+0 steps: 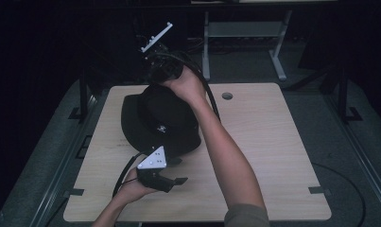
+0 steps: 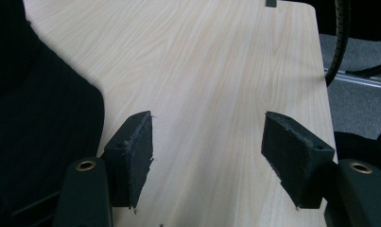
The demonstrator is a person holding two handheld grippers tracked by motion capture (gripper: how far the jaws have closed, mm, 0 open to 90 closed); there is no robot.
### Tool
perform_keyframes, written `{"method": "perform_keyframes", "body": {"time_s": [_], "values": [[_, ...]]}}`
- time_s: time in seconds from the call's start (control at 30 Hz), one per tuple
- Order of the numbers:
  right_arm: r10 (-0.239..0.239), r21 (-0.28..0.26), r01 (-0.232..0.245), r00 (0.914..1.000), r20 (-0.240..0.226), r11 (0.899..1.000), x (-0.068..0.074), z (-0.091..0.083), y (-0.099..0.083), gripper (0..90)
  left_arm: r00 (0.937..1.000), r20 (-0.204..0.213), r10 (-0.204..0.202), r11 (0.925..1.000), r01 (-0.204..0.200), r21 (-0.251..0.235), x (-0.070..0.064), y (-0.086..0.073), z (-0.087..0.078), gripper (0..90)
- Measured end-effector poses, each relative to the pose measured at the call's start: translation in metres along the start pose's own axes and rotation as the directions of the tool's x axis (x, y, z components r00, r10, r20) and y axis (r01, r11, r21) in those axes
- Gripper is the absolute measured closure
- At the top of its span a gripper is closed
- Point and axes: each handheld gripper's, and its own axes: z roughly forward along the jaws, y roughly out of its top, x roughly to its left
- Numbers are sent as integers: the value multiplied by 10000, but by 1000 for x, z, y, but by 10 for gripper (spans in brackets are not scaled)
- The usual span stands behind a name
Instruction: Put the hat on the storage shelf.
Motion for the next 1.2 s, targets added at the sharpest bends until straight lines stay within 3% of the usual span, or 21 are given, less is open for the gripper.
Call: {"method": "perform_keyframes", "body": {"time_s": [0.07,0.1,0.27,0.37,0.5,0.57,0.77,1.2], "values": [[109,-72,-109,9999,-28,9999,-1,-4,-4,552,10000,-10,16,10000,-16,-23,-1,0,0,337],[419,-149,-423,9987,-280,9990,-4,-9,-9,521,10000,13,10,10000,-10,-44,-1,1,1,335],[577,-660,-596,9979,-299,9960,-8,-20,-20,482,9999,80,88,9999,-89,73,-4,0,2,334],[1024,-1070,-1076,9933,-532,9884,-10,-31,-31,446,9999,99,120,9998,-121,130,-5,0,2,332],[1179,-1243,-1252,9909,-648,9843,-13,-37,-39,422,9999,162,-21,9999,19,107,-5,0,5,329],[1397,-1557,-1481,9881,-637,9766,-17,-47,-50,391,9998,182,-82,9999,80,96,-6,0,6,321],[1848,-1804,-1960,9797,-771,9639,-21,-60,-67,329,9995,274,-130,9999,127,103,-7,1,7,318],[2278,-2082,-2337,9723,-518,9498,-28,-80,-108,302,9996,276,-66,9997,60,217,-8,2,11,291]]}}
